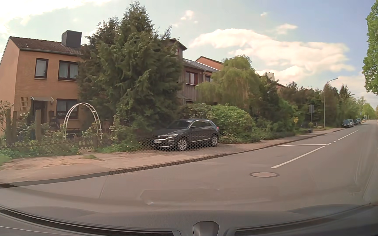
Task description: Follow the waypoints while adhering to traffic rules and regulations
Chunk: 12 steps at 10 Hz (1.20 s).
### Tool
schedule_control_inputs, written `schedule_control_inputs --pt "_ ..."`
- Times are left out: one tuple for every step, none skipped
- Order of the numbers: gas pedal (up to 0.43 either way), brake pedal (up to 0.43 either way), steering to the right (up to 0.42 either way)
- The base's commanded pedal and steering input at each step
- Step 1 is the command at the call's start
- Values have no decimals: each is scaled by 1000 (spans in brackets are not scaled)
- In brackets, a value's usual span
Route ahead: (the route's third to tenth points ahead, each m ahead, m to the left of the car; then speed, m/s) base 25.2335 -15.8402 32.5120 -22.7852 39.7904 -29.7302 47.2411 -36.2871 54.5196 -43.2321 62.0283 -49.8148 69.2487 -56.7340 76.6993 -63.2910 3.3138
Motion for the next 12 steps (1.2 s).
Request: schedule_control_inputs --pt "28 0 442" --pt "28 0 447" --pt "28 0 452" --pt "28 0 453" --pt "28 0 453" --pt "28 0 453" --pt "28 0 453" --pt "28 0 452" --pt "28 0 450" --pt "47 0 445" --pt "59 0 427" --pt "59 0 402"
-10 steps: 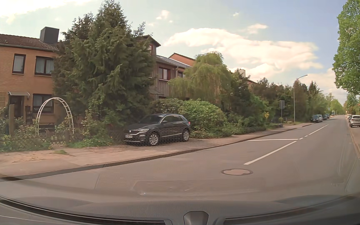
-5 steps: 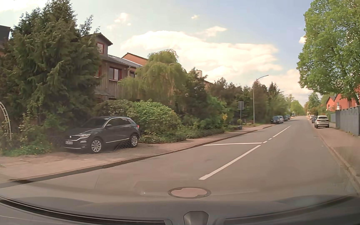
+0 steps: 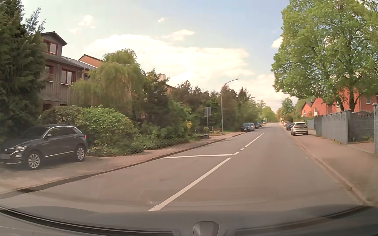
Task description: Follow the waypoints while adhering to traffic rules and regulations
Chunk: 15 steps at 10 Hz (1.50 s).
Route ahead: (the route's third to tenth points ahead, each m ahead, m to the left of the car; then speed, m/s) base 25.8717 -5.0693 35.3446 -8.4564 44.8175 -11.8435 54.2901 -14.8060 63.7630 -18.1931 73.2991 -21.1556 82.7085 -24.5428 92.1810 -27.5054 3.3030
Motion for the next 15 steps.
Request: schedule_control_inputs --pt "79 0 368" --pt "87 0 340" --pt "98 0 309" --pt "110 0 279" --pt "110 0 268" --pt "110 0 265" --pt "110 0 264" --pt "110 0 251" --pt "110 0 229" --pt "118 0 201" --pt "118 0 174" --pt "118 0 154" --pt "118 0 135" --pt "118 0 116" --pt "157 0 94"
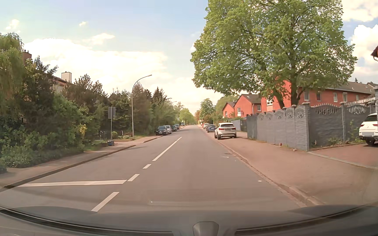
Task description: Follow the waypoints while adhering to traffic rules and regulations
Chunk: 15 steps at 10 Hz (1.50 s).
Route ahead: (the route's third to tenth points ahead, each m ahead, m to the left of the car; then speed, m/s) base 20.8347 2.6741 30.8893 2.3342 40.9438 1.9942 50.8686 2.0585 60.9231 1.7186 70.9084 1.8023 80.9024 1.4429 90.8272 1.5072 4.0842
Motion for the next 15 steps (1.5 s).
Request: schedule_control_inputs --pt "189 0 83" --pt "189 0 75" --pt "189 0 58" --pt "189 0 39" --pt "189 0 27" --pt "189 0 12" --pt "189 0 2" --pt "189 0 -5" --pt "189 0 -11" --pt "169 0 -12" --pt "169 0 -13" --pt "177 0 -12" --pt "177 0 -12" --pt "177 0 -12" --pt "177 0 -13"
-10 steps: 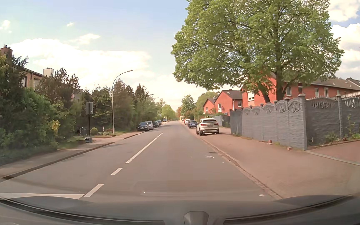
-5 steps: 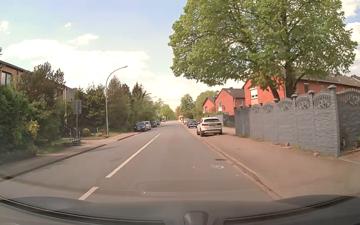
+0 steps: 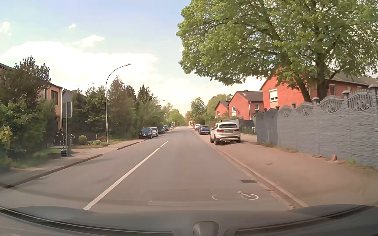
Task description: Follow the waypoints while adhering to traffic rules and regulations
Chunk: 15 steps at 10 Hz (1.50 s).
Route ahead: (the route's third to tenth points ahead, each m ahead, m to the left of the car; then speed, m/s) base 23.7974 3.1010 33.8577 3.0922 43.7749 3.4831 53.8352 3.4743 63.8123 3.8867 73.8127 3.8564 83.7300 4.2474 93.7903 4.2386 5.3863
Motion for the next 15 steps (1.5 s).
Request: schedule_control_inputs --pt "177 0 -15" --pt "177 0 -17" --pt "177 0 -17" --pt "177 0 -16" --pt "177 0 -16" --pt "177 0 -14" --pt "177 0 -8" --pt "177 0 -5" --pt "177 0 -6" --pt "177 0 -11" --pt "177 0 -14" --pt "177 0 -17" --pt "177 0 -18" --pt "177 0 -18" --pt "177 0 -14"
